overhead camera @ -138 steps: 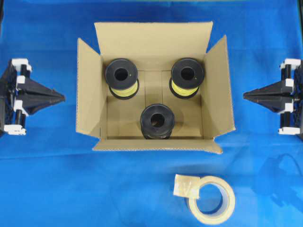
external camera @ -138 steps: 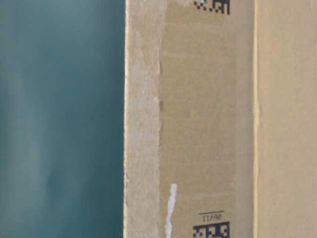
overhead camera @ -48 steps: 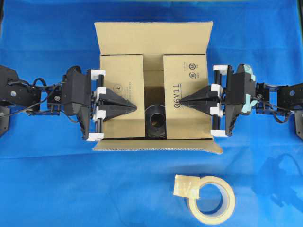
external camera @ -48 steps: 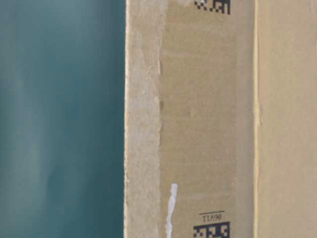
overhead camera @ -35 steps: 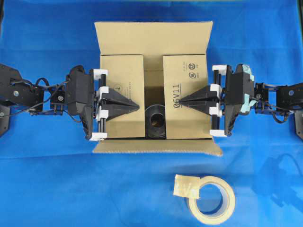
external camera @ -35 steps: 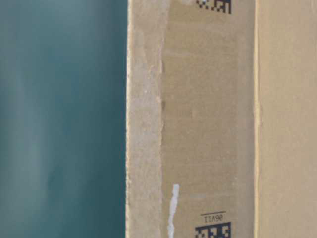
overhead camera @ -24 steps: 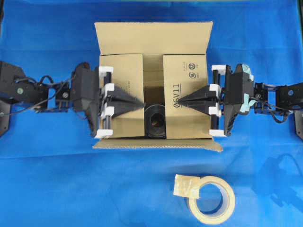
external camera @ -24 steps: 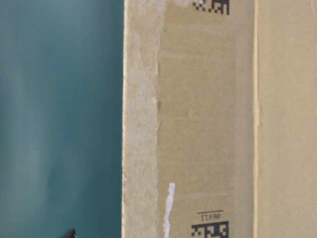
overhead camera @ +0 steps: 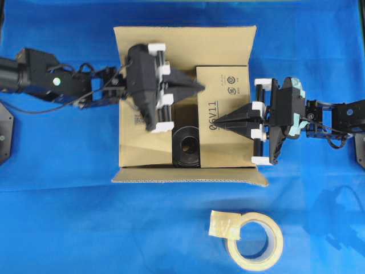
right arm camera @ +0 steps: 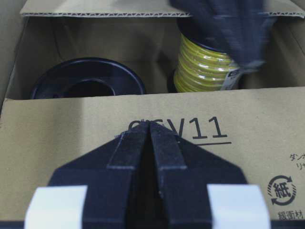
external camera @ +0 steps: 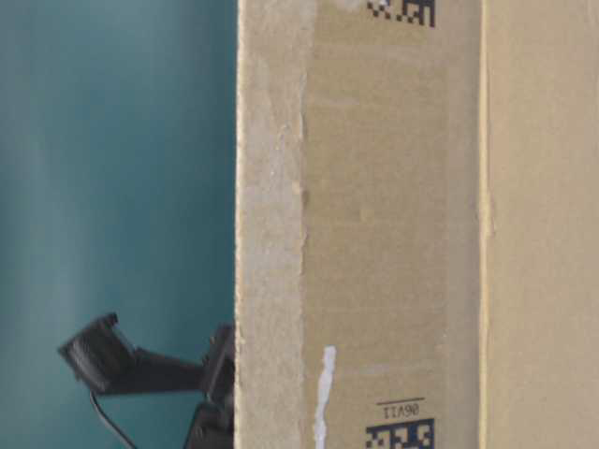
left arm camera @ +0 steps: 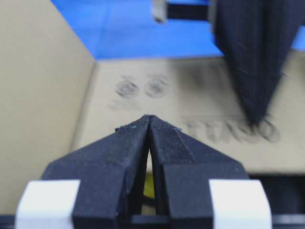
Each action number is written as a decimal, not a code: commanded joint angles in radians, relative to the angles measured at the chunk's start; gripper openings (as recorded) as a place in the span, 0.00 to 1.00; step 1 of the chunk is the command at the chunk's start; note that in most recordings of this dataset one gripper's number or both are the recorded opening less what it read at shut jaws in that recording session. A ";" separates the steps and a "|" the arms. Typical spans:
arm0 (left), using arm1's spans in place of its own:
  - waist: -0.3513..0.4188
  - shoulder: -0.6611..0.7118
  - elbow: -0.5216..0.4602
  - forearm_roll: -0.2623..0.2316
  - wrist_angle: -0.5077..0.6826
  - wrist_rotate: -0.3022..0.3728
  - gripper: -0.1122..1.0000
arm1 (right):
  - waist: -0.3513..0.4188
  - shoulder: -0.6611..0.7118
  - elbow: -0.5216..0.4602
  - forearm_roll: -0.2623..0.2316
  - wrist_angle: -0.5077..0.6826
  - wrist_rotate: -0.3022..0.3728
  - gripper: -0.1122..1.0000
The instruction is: Close the cardboard box.
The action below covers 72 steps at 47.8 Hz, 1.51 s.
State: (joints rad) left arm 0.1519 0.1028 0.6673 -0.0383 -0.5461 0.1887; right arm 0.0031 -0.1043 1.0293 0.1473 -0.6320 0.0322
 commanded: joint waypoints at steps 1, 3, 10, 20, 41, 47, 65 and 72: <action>0.026 -0.006 -0.040 0.002 -0.003 0.003 0.10 | 0.005 -0.008 -0.017 0.002 -0.005 0.003 0.10; 0.040 -0.002 -0.049 0.002 -0.003 0.006 0.10 | 0.005 -0.008 -0.017 -0.002 -0.003 0.003 0.10; 0.069 0.008 -0.069 0.003 -0.003 0.011 0.10 | 0.005 -0.006 -0.017 -0.002 -0.003 0.003 0.10; 0.077 0.025 -0.072 0.003 -0.005 0.011 0.10 | 0.006 -0.006 -0.017 -0.002 -0.003 0.003 0.10; 0.074 0.103 -0.071 0.003 -0.037 -0.006 0.10 | 0.006 -0.006 -0.017 -0.002 -0.003 0.003 0.10; 0.078 0.104 -0.069 0.003 -0.037 -0.006 0.10 | 0.008 -0.006 -0.017 -0.002 -0.003 0.003 0.10; 0.084 0.106 -0.066 0.003 -0.037 -0.015 0.10 | 0.017 -0.017 -0.020 -0.002 -0.002 0.005 0.10; 0.084 0.106 -0.063 0.003 -0.035 -0.021 0.10 | 0.017 -0.098 -0.021 -0.002 0.048 0.005 0.10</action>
State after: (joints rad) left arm 0.2301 0.2224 0.6105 -0.0368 -0.5783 0.1718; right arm 0.0184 -0.1411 1.0278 0.1473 -0.6044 0.0353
